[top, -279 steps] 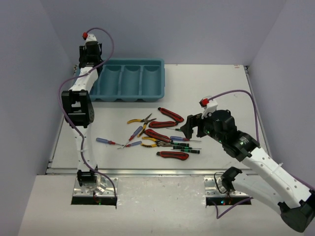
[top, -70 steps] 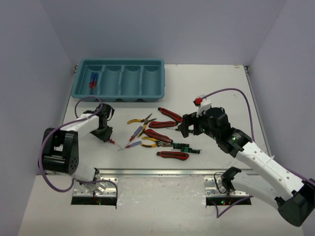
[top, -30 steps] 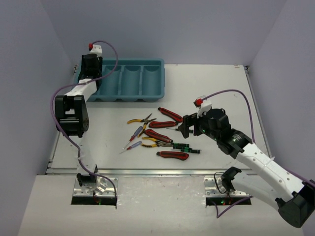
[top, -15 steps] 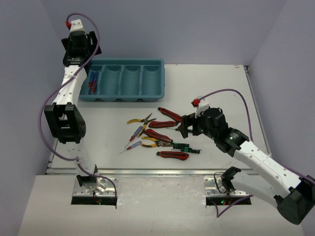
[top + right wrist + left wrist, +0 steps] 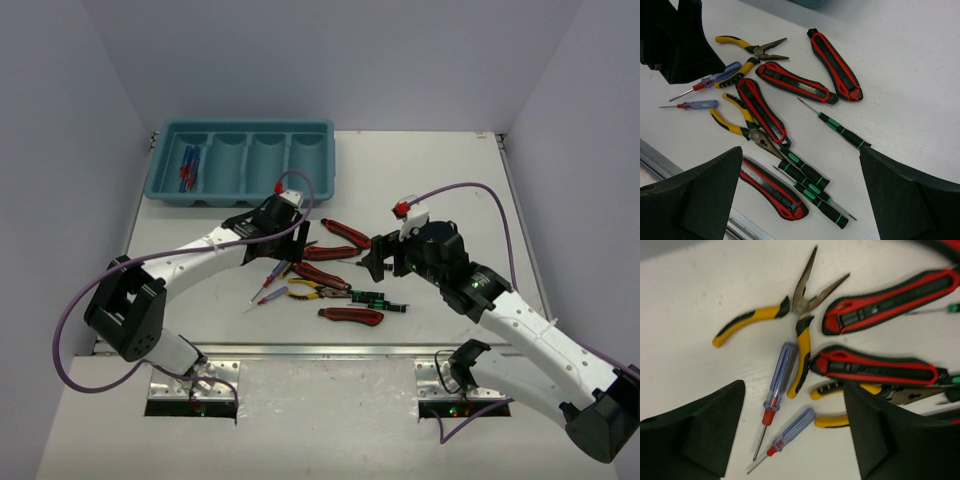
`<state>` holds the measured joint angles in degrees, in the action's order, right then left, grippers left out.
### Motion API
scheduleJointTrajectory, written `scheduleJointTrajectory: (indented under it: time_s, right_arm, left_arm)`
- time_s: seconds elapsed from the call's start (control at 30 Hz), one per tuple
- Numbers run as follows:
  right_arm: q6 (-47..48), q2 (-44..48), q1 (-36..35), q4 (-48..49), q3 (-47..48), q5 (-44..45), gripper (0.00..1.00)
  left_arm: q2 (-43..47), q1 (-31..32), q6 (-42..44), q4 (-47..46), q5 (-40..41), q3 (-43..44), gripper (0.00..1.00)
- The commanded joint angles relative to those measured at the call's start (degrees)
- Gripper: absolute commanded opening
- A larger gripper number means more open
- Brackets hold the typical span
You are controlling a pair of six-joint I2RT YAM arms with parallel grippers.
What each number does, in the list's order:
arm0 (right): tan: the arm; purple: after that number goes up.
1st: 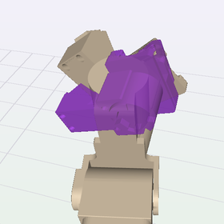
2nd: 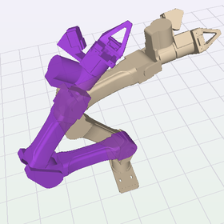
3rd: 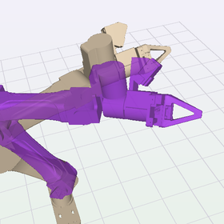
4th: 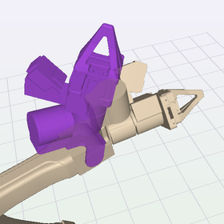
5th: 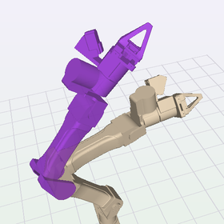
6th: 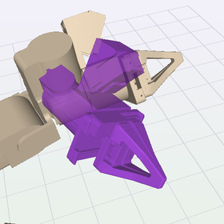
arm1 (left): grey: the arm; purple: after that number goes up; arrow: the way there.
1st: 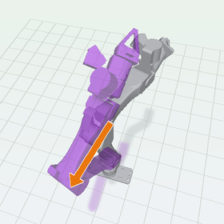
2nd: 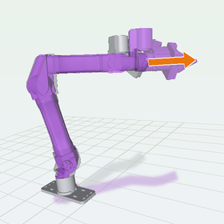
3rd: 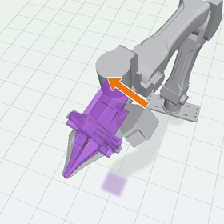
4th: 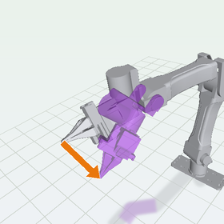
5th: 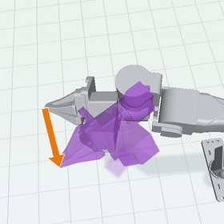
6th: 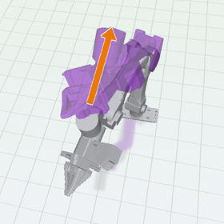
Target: Sort the tools into containers
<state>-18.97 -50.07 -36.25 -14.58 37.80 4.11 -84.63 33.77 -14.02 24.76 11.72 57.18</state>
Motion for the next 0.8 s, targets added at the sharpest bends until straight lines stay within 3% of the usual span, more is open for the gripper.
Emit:
scheduleJointTrajectory:
  time_s: [0.0,0.17,0.33,0.4,0.77]
  right_arm:
    - [1.13,0.71,-0.05,2.63,-0.16,-1.34,0.99]
    - [1.3,-0.43,-0.02,2.86,-0.04,-2.34,0.99]
    - [1.45,-1.26,-0.05,3.07,-0.01,-3.58,0.99]
    - [1.5,-1.04,-0.05,2.94,0.01,-3.54,0.99]
    - [1.8,-0.1,-0.05,3.42,-0.45,-3.84,0.99]
  left_arm:
    - [2.95,0.27,-0.5,1.13,-1.35,-1.64,0.71]
    - [3.11,0.6,1.59,4.19,-5.67,-2.43,0.62]
    - [-4.21,0.51,2.16,11.22,-1.53,0.91,0.57]
    - [-5.73,0.29,2.44,12.9,-0.25,1.61,0.49]
    - [-9.29,-5.26,6.05,9.66,-6.87,0.25,0.48]
